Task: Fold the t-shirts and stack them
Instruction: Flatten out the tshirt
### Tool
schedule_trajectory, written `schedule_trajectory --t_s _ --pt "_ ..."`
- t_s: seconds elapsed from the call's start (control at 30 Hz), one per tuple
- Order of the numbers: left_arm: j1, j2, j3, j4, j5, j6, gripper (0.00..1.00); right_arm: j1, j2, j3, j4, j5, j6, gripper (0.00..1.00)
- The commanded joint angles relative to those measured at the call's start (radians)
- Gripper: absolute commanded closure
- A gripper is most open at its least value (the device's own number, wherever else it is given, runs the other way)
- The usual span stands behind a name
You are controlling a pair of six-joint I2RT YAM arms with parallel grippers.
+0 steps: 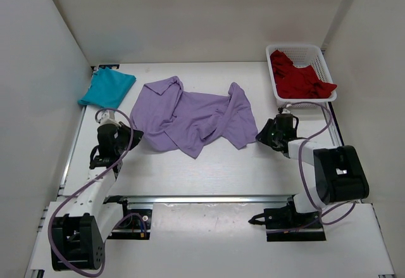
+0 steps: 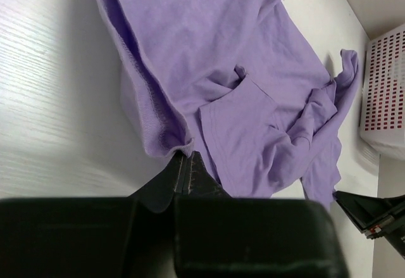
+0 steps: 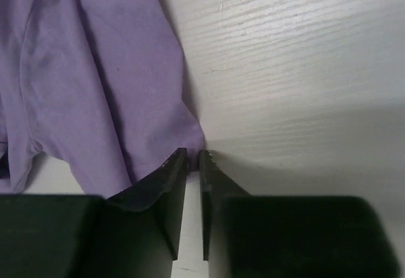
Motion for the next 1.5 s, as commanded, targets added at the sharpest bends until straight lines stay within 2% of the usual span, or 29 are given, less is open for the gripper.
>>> schedule_trajectory --t_s 0.0,0.03,0.07,0.2,0.3,0.37,0.4,0.47,0.5,0.57,0.6,0.67,0.7,0.73,0.77,0.8,0.83,0.87,0.9,0.93,0.97,1.03,1.1,1.13,1.17,1.2,1.23,1.37,1.47 --pt "-0.013 -0.011 0.01 0.011 0.02 0.003 1.0 -0.015 0.024 -0.004 -0.027 -0.01 0.016 0.88" --pt "-0.014 0.0 0.014 0.004 0.017 0.005 1.0 -0.01 0.018 -0.001 -0.025 -0.017 0.019 0.97" --pt "-0.043 0.003 0.014 0.007 0.017 -0.002 1.0 -0.015 0.002 0.002 -0.033 -0.023 0.023 1.0" --pt "-0.086 0.02 0.137 -0.064 0.039 0.032 1.0 0.026 -0.193 0.068 -0.151 0.038 0.003 1.0" --pt "-0.099 0.076 0.373 -0.201 0.115 0.101 1.0 0.068 -0.394 0.19 -0.311 0.122 -0.044 1.0" --pt "-0.089 0.121 0.604 -0.332 0.201 0.136 1.0 0.123 -0.506 0.363 -0.408 0.208 -0.091 1.0" --pt "-0.065 0.138 0.714 -0.351 0.22 0.13 1.0 0.141 -0.531 0.417 -0.482 0.264 -0.116 1.0" --pt "0.013 0.135 0.84 -0.357 0.325 0.082 1.0 0.235 -0.532 0.654 -0.589 0.366 -0.194 1.0" --pt "0.073 0.141 0.925 -0.358 0.348 0.066 1.0 0.256 -0.529 0.721 -0.646 0.433 -0.21 1.0" --pt "0.14 0.17 1.055 -0.389 0.455 0.011 1.0 0.386 -0.487 0.986 -0.708 0.541 -0.3 1.0" --pt "0.17 0.192 1.127 -0.384 0.476 -0.018 1.0 0.428 -0.453 1.051 -0.74 0.618 -0.322 1.0" --pt "0.201 0.212 1.19 -0.356 0.531 -0.067 1.0 0.642 -0.383 1.306 -0.761 0.761 -0.45 1.0" --pt "0.225 0.218 1.217 -0.345 0.551 -0.115 1.0 0.712 -0.333 1.408 -0.749 0.894 -0.568 1.0" --pt "0.251 0.221 1.226 -0.316 0.559 -0.132 1.0 0.885 -0.319 1.444 -0.661 1.072 -0.643 1.0" --pt "0.266 0.219 1.241 -0.314 0.562 -0.147 1.0 1.113 -0.306 1.426 -0.36 1.28 -0.905 1.0" --pt "0.273 0.216 1.254 -0.318 0.553 -0.15 1.0 1.339 -0.34 1.262 -0.042 1.349 -1.43 1.0" --pt "0.288 0.212 1.251 -0.32 0.556 -0.152 1.0 1.408 -0.347 1.189 0.623 1.346 -1.694 1.0" --pt "0.306 0.213 1.254 -0.322 0.543 -0.157 1.0 1.38 -0.312 1.259 0.484 1.363 -1.731 1.0" --pt "0.312 0.213 1.249 -0.302 0.542 -0.164 1.0 1.257 -0.26 1.407 0.238 1.345 -1.411 1.0" --pt "0.308 0.209 1.229 -0.299 0.545 -0.182 1.0 1.193 -0.23 1.485 -0.146 1.242 -1.163 1.0" --pt "0.314 0.219 1.208 -0.262 0.545 -0.192 1.0 1.098 -0.221 1.492 -0.286 1.168 -1.109 1.0" --pt "0.302 0.238 1.156 -0.269 0.531 -0.154 1.0 1.024 -0.195 1.457 -0.327 1.139 -1.08 1.0" --pt "0.285 0.259 1.096 -0.318 0.479 -0.103 1.0 0.807 -0.189 1.427 -0.483 0.953 -0.828 1.0" --pt "0.288 0.258 1.047 -0.317 0.453 -0.077 1.0 0.628 -0.174 1.42 -0.605 0.768 -0.684 1.0" --pt "0.271 0.243 0.987 -0.318 0.432 -0.056 1.0 0.546 -0.178 1.388 -0.663 0.545 -0.623 1.0" --pt "0.26 0.23 0.964 -0.318 0.387 -0.023 1.0 0.402 -0.184 1.33 -0.654 0.382 -0.542 1.0" --pt "0.248 0.224 0.921 -0.325 0.349 0.004 1.0 0.317 -0.19 1.256 -0.641 0.325 -0.477 1.0" --pt "0.167 0.282 0.827 -0.302 0.246 0.054 1.0 0.142 -0.108 1.203 -0.596 0.063 -0.415 1.0" --pt "0.075 0.435 0.903 -0.282 0.18 0.061 1.0 0.076 0.168 1.408 -0.666 0.013 -0.415 1.0"
